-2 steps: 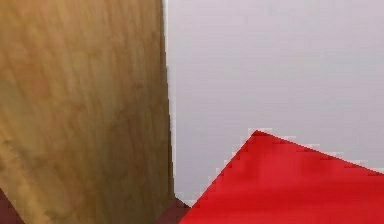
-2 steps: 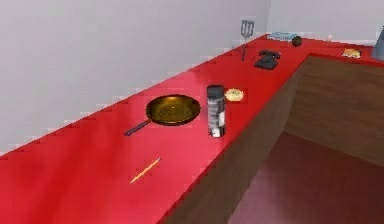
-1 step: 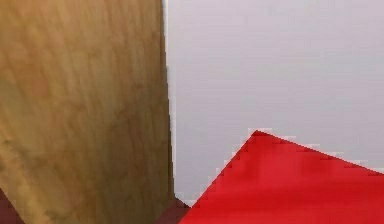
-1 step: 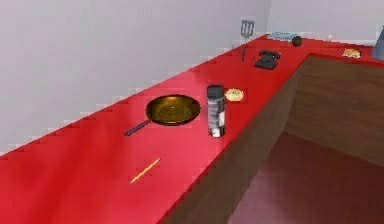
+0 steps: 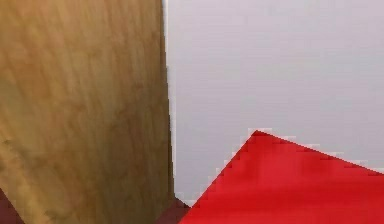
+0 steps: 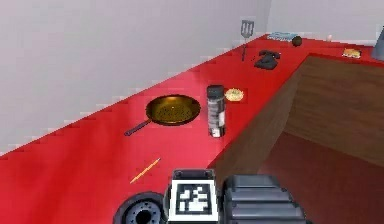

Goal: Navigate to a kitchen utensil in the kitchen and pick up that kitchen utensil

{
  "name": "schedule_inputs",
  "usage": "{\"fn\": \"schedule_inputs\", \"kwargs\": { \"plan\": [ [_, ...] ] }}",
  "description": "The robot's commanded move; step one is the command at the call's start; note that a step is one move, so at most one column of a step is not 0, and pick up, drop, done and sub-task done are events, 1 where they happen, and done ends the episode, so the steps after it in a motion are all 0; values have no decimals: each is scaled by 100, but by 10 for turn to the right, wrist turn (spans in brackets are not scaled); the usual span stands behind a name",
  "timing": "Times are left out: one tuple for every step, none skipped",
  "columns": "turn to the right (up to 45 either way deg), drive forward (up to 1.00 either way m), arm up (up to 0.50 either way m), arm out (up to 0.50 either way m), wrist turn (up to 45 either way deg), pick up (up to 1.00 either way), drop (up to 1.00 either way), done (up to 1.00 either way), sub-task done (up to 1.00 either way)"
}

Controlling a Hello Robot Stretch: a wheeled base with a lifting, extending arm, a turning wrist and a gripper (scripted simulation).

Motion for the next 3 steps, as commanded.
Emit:
{"fn": "schedule_inputs", "kwargs": {
  "plan": [
    [0, 0, 0, 38, 0, 0, 0, 0, 0],
    [0, 0, 0, 0, 450, 0, 0, 0, 0],
    [0, 0, 0, 0, 450, 0, 0, 0, 0]
  ]
}}
